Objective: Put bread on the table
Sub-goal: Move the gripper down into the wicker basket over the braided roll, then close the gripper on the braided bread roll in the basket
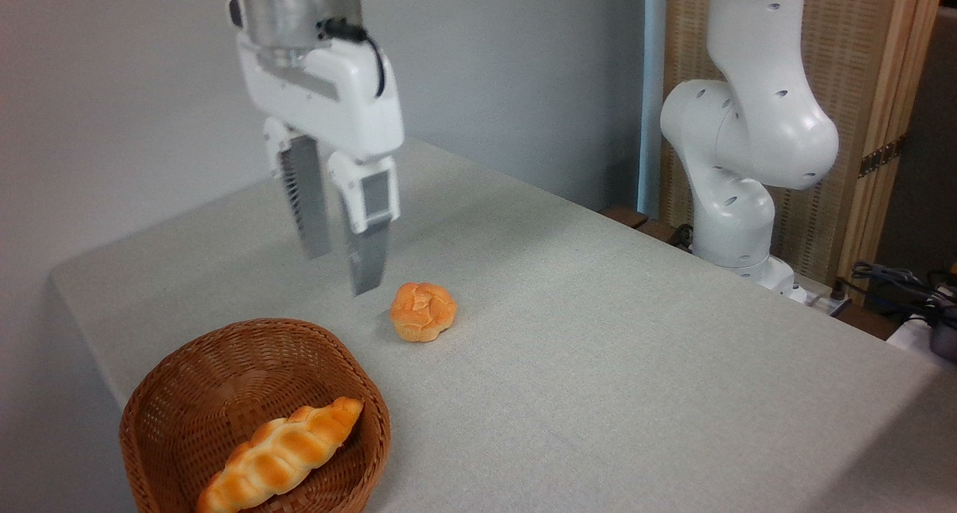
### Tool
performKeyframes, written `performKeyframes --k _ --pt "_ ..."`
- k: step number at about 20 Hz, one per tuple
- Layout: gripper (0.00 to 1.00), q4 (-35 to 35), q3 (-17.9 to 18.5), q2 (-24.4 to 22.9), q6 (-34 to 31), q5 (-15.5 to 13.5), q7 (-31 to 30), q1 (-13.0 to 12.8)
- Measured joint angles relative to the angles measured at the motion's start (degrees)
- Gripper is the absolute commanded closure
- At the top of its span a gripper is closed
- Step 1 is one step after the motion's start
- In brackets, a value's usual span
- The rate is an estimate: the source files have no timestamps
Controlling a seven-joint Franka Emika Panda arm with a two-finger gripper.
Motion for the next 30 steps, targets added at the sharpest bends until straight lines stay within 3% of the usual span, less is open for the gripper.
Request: performKeyframes --k 4,12,17,18,23,30 --pt "0.00 0.0 0.2 4.9 9.1 0.0 0.0 0.1" --pt "0.00 -0.1 0.5 13.7 13.1 0.0 0.1 1.5" --pt "0.00 -0.1 -1.4 20.2 19.9 0.1 -0.1 1.4" --pt "0.03 0.0 -1.6 20.4 20.1 0.1 -0.1 1.4" --pt "0.56 0.0 -1.9 20.5 20.1 0.1 -0.1 1.4" --pt "0.70 0.0 -2.3 20.5 20.1 0.1 -0.1 1.3"
